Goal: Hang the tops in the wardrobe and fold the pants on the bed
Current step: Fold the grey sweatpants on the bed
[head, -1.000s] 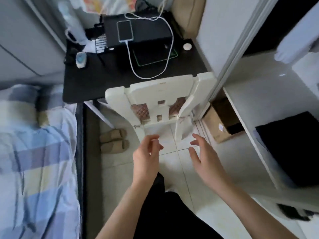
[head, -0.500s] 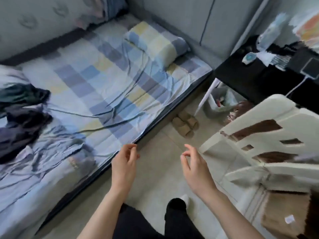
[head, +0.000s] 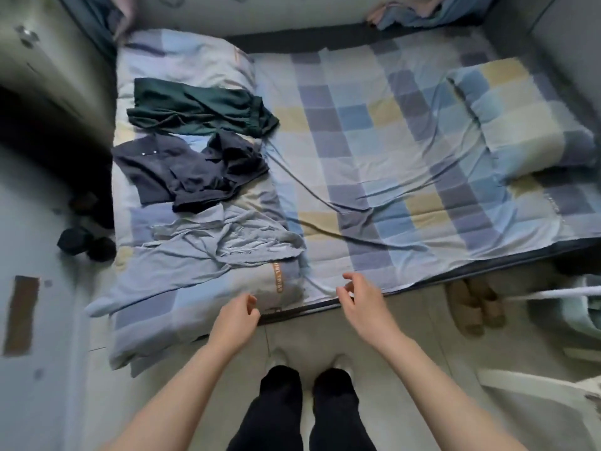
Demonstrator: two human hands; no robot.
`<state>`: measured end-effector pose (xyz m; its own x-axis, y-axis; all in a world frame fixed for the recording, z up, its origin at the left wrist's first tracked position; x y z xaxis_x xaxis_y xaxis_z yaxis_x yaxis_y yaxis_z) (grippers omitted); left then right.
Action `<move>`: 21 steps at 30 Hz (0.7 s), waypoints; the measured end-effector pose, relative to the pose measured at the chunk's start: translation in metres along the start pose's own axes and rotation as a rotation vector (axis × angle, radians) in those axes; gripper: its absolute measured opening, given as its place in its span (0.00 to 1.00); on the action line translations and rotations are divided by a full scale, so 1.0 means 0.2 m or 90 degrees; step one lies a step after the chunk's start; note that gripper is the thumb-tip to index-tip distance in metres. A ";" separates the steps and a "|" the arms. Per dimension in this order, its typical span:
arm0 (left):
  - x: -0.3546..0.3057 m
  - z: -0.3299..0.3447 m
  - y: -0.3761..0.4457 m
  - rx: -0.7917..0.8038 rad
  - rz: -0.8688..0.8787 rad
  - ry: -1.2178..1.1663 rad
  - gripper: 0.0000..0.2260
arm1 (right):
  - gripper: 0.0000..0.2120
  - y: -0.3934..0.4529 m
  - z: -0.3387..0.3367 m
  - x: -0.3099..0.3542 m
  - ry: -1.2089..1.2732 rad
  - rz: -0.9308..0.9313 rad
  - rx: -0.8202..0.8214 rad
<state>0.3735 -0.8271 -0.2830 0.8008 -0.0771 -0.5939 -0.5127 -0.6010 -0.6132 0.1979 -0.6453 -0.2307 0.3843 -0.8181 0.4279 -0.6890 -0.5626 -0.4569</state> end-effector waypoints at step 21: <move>0.34 -0.21 1.45 0.075 0.040 0.574 0.20 | 0.16 1.69 0.80 0.11 -0.384 -0.169 0.325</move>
<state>0.2927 -1.0399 -0.4791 0.6838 -0.7293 -0.0251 -0.5517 -0.4941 -0.6720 0.0708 -0.8723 -0.5003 0.8577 -0.4928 0.1465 -0.2215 -0.6113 -0.7598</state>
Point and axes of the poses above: each hand's wrist, its own y-axis towards the middle knuckle, its own z-axis out of the palm, x = y × z, the point moved 1 cm from there along y, towards the middle knuckle, and after that the axes turned 13 degrees about -y, right-handed, at the moved point
